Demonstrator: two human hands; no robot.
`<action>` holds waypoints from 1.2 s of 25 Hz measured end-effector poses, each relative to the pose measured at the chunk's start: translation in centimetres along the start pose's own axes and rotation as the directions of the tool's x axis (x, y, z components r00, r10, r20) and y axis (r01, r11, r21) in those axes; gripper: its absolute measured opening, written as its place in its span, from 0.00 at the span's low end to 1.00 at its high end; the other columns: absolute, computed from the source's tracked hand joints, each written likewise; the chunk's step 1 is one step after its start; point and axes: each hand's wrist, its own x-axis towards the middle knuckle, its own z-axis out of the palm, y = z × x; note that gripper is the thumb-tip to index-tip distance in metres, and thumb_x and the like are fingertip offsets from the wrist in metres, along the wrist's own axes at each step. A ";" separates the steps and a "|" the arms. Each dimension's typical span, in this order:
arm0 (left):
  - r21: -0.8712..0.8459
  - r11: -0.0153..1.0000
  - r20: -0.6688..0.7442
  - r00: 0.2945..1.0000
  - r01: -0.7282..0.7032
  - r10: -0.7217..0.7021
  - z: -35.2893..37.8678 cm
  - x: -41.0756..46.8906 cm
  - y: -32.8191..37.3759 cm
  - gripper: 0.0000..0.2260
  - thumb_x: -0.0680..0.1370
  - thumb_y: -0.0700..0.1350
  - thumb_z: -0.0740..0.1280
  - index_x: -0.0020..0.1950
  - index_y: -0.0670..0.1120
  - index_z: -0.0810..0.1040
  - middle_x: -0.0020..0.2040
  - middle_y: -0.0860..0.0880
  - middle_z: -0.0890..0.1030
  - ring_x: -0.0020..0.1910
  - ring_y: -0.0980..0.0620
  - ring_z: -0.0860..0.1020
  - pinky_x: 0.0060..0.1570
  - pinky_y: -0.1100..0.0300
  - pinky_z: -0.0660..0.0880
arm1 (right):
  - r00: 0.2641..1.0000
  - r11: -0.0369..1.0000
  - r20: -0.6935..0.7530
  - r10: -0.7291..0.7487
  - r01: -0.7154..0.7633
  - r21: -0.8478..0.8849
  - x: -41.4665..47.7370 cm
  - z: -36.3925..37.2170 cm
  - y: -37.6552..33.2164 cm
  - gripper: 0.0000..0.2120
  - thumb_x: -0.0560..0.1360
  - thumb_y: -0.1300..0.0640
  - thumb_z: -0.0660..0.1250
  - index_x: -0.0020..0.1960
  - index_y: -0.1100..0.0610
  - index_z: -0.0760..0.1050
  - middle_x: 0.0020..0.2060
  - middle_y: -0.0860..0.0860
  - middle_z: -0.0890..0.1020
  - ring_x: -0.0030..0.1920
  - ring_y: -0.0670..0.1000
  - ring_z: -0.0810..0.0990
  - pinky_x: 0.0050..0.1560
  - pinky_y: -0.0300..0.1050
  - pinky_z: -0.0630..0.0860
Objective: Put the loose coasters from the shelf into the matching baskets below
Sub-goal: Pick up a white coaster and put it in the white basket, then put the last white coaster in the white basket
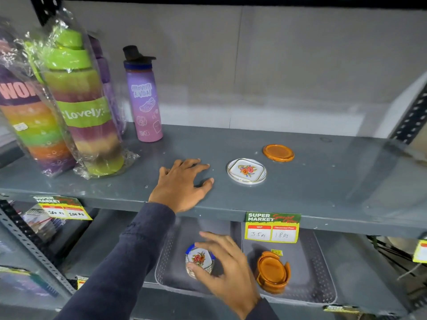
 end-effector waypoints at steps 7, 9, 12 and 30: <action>0.004 1.000 0.008 1.000 0.006 -0.006 0.2 0.0 0.0 0.27 0.72 0.68 0.51 0.70 0.63 0.68 0.73 0.61 0.66 0.70 0.56 0.62 0.62 0.50 0.56 | 0.916 0.997 -0.393 -0.077 0.068 -0.035 11.5 -9.7 -4.3 0.19 0.74 0.50 0.77 0.62 0.51 0.78 0.59 0.48 0.82 0.61 0.49 0.80 0.59 0.47 0.78; 0.001 1.000 0.006 1.000 0.012 -0.012 0.2 0.1 -0.1 0.26 0.73 0.68 0.52 0.70 0.64 0.67 0.73 0.62 0.65 0.71 0.56 0.60 0.63 0.49 0.56 | 0.945 0.987 -0.304 0.116 -0.143 -0.067 14.2 -10.5 -2.8 0.26 0.71 0.50 0.79 0.66 0.52 0.75 0.59 0.48 0.79 0.62 0.52 0.78 0.60 0.51 0.77; -0.003 1.000 0.015 1.000 0.012 -0.011 0.2 0.1 -0.1 0.26 0.74 0.68 0.52 0.70 0.64 0.67 0.73 0.62 0.65 0.71 0.57 0.60 0.63 0.49 0.56 | 0.916 0.893 -0.110 0.385 -0.400 -0.207 15.6 -9.9 0.0 0.42 0.69 0.43 0.79 0.76 0.55 0.63 0.66 0.55 0.75 0.69 0.60 0.71 0.67 0.56 0.69; -0.012 1.000 0.047 0.999 0.015 -0.015 -1.3 -0.6 0.9 0.30 0.69 0.66 0.48 0.65 0.58 0.73 0.65 0.52 0.74 0.63 0.50 0.67 0.60 0.48 0.62 | 0.827 0.979 -0.523 -0.206 0.174 -0.110 12.4 -16.1 -13.4 0.48 0.59 0.36 0.83 0.70 0.46 0.60 0.67 0.51 0.78 0.66 0.52 0.78 0.64 0.42 0.67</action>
